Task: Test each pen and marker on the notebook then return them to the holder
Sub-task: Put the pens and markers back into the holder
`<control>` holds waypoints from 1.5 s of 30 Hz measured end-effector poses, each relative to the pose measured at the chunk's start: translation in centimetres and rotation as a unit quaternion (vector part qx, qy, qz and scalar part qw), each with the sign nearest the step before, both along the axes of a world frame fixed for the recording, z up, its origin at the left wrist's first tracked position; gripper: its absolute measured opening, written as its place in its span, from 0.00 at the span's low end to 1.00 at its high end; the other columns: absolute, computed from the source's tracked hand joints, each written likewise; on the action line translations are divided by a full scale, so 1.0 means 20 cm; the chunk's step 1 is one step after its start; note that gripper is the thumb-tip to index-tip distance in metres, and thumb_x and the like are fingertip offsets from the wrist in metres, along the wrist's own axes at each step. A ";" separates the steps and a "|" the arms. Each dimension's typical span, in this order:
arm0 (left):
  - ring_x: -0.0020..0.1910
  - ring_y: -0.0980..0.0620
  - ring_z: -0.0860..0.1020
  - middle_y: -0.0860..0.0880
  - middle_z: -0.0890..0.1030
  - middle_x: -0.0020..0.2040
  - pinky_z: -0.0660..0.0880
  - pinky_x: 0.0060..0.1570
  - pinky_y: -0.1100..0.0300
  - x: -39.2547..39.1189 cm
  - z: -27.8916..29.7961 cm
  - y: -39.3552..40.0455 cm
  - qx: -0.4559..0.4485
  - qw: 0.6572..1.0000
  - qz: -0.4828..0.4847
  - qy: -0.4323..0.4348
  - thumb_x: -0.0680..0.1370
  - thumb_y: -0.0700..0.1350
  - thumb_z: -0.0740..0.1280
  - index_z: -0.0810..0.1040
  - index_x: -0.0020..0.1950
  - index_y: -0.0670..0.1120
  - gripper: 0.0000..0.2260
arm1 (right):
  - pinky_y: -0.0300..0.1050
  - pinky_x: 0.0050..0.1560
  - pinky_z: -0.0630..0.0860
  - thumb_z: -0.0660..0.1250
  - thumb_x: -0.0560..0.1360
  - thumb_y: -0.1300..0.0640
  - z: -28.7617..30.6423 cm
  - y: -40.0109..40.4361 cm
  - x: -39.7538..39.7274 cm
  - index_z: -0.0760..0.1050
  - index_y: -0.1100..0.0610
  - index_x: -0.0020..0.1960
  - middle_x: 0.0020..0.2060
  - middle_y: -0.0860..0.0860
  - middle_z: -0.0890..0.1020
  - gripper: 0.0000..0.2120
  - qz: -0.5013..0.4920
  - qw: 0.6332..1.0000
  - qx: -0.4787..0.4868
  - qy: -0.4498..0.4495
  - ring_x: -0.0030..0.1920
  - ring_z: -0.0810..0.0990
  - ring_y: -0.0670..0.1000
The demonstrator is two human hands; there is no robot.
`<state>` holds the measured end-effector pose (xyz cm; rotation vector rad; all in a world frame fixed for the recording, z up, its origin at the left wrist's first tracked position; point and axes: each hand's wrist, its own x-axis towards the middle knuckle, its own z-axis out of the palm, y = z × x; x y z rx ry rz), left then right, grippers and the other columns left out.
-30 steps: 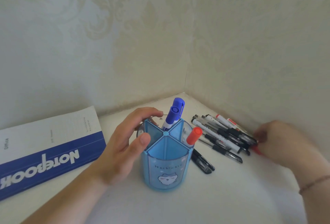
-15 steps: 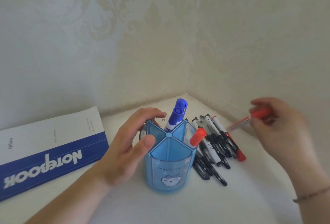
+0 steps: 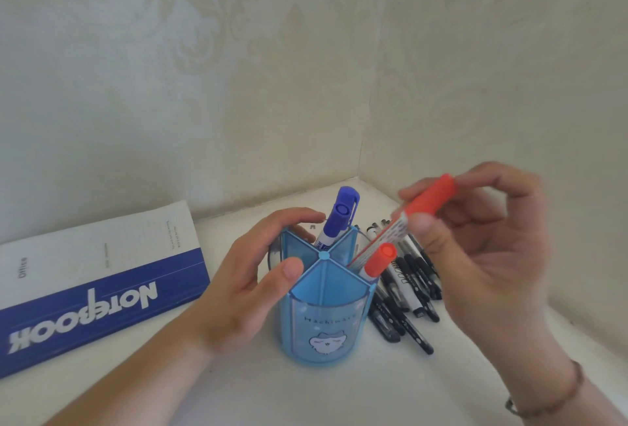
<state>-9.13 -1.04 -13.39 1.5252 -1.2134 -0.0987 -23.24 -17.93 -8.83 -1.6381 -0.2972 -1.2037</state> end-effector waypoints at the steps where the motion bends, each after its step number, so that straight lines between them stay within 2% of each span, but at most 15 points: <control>1: 0.55 0.46 0.77 0.49 0.79 0.54 0.72 0.54 0.58 0.00 0.00 0.00 0.000 1.000 0.001 -0.001 0.76 0.67 0.57 0.72 0.67 0.48 0.29 | 0.59 0.48 0.77 0.69 0.74 0.58 -0.01 0.00 0.00 0.71 0.46 0.53 0.46 0.55 0.84 0.12 -0.008 0.999 -0.021 0.030 0.47 0.82 0.60; 5: 0.54 0.46 0.77 0.50 0.79 0.54 0.72 0.53 0.59 0.00 0.00 0.00 0.001 1.000 0.005 -0.006 0.76 0.68 0.56 0.72 0.67 0.49 0.29 | 0.52 0.47 0.76 0.68 0.74 0.58 -0.01 -0.04 -0.01 0.77 0.49 0.49 0.48 0.46 0.84 0.05 -0.070 0.983 -0.126 0.118 0.52 0.82 0.53; 9: 0.53 0.45 0.76 0.49 0.77 0.55 0.70 0.53 0.59 0.00 0.00 0.00 -0.010 1.000 0.002 -0.010 0.76 0.68 0.55 0.72 0.67 0.45 0.31 | 0.36 0.37 0.75 0.69 0.73 0.67 -0.01 -0.23 -0.05 0.77 0.45 0.47 0.42 0.46 0.84 0.15 -0.163 0.968 -0.032 0.189 0.41 0.81 0.51; 11: 0.53 0.45 0.75 0.49 0.76 0.56 0.70 0.54 0.60 0.00 0.01 0.00 -0.019 1.000 0.012 -0.018 0.77 0.68 0.54 0.73 0.66 0.45 0.31 | 0.29 0.33 0.70 0.69 0.71 0.67 -0.04 -0.36 -0.07 0.76 0.45 0.45 0.39 0.44 0.82 0.15 -0.280 0.874 -0.103 0.384 0.37 0.79 0.48; 13: 0.54 0.45 0.75 0.49 0.76 0.58 0.70 0.55 0.59 0.00 0.01 0.00 -0.017 0.999 0.020 -0.022 0.77 0.68 0.54 0.73 0.66 0.46 0.31 | 0.29 0.34 0.67 0.69 0.72 0.59 -0.07 -0.44 -0.10 0.76 0.48 0.48 0.38 0.43 0.81 0.08 -0.286 0.748 -0.177 0.572 0.37 0.77 0.43; 15: 0.55 0.45 0.75 0.49 0.76 0.59 0.70 0.56 0.58 0.00 0.01 0.00 -0.014 0.999 0.025 -0.022 0.77 0.68 0.54 0.73 0.66 0.46 0.30 | 0.30 0.34 0.67 0.69 0.74 0.50 -0.09 -0.47 -0.13 0.75 0.48 0.48 0.38 0.43 0.80 0.05 -0.256 0.660 -0.209 0.675 0.38 0.75 0.39; 21: 0.52 0.47 0.75 0.50 0.76 0.55 0.71 0.55 0.52 0.01 0.01 0.00 -0.031 0.999 0.044 -0.004 0.77 0.68 0.55 0.74 0.65 0.49 0.28 | 0.43 0.37 0.76 0.68 0.71 0.45 -0.08 -0.45 -0.12 0.78 0.52 0.37 0.35 0.48 0.80 0.11 -0.296 0.597 -0.213 0.715 0.36 0.79 0.48; 24: 0.52 0.49 0.75 0.50 0.77 0.53 0.73 0.54 0.44 0.01 0.01 0.00 -0.063 0.996 0.055 0.031 0.77 0.66 0.58 0.73 0.66 0.52 0.25 | 0.45 0.39 0.77 0.68 0.73 0.46 -0.09 -0.49 -0.12 0.76 0.52 0.36 0.34 0.48 0.80 0.12 -0.360 0.627 -0.204 0.660 0.37 0.78 0.51; 27: 0.53 0.47 0.77 0.48 0.79 0.56 0.74 0.54 0.48 0.02 0.02 -0.01 -0.081 0.993 0.049 0.066 0.77 0.59 0.59 0.73 0.67 0.51 0.21 | 0.49 0.37 0.76 0.70 0.71 0.43 -0.07 -0.52 -0.14 0.75 0.47 0.38 0.34 0.42 0.79 0.09 -0.439 0.788 -0.118 0.416 0.35 0.79 0.49; 29: 0.57 0.48 0.79 0.49 0.81 0.59 0.74 0.55 0.56 0.01 0.02 -0.01 -0.079 0.993 0.036 0.077 0.78 0.58 0.59 0.72 0.67 0.50 0.21 | 0.49 0.39 0.79 0.67 0.71 0.35 -0.03 -0.46 -0.12 0.76 0.41 0.47 0.38 0.39 0.82 0.12 -0.391 0.898 -0.019 0.201 0.41 0.82 0.47; 31: 0.56 0.50 0.80 0.52 0.82 0.59 0.75 0.55 0.59 0.00 0.02 -0.01 -0.075 0.993 0.032 0.082 0.78 0.55 0.58 0.71 0.67 0.50 0.19 | 0.46 0.43 0.79 0.65 0.73 0.37 0.00 -0.37 -0.09 0.73 0.53 0.61 0.45 0.40 0.82 0.24 -0.299 0.951 0.065 0.053 0.46 0.84 0.48; 33: 0.56 0.52 0.80 0.55 0.82 0.58 0.75 0.55 0.62 -0.01 0.01 -0.02 -0.074 0.994 0.037 0.070 0.80 0.57 0.57 0.71 0.67 0.52 0.18 | 0.42 0.41 0.78 0.64 0.76 0.41 0.04 -0.28 -0.06 0.62 0.73 0.65 0.48 0.44 0.82 0.37 -0.220 0.969 0.108 -0.015 0.46 0.84 0.50; 35: 0.56 0.52 0.80 0.56 0.82 0.57 0.74 0.53 0.67 -0.02 0.01 -0.02 -0.072 0.995 0.042 0.062 0.80 0.62 0.55 0.70 0.67 0.54 0.20 | 0.41 0.40 0.78 0.63 0.78 0.43 0.06 -0.17 -0.05 0.57 0.77 0.65 0.47 0.46 0.82 0.38 -0.165 0.979 0.108 -0.049 0.46 0.83 0.52; 39: 0.56 0.51 0.80 0.56 0.83 0.57 0.73 0.53 0.67 -0.02 0.02 -0.03 -0.070 0.995 0.036 0.059 0.79 0.65 0.53 0.68 0.68 0.54 0.23 | 0.48 0.41 0.79 0.65 0.77 0.54 0.07 0.02 0.00 0.65 0.58 0.54 0.46 0.52 0.84 0.12 -0.082 0.990 0.066 -0.097 0.42 0.84 0.57; 45: 0.54 0.54 0.80 0.57 0.82 0.57 0.72 0.52 0.69 -0.02 0.02 -0.02 -0.072 0.995 0.040 0.050 0.79 0.64 0.53 0.68 0.68 0.54 0.22 | 0.49 0.46 0.78 0.67 0.76 0.58 0.07 0.06 0.04 0.67 0.52 0.51 0.47 0.63 0.81 0.10 -0.034 0.996 0.023 -0.075 0.44 0.83 0.60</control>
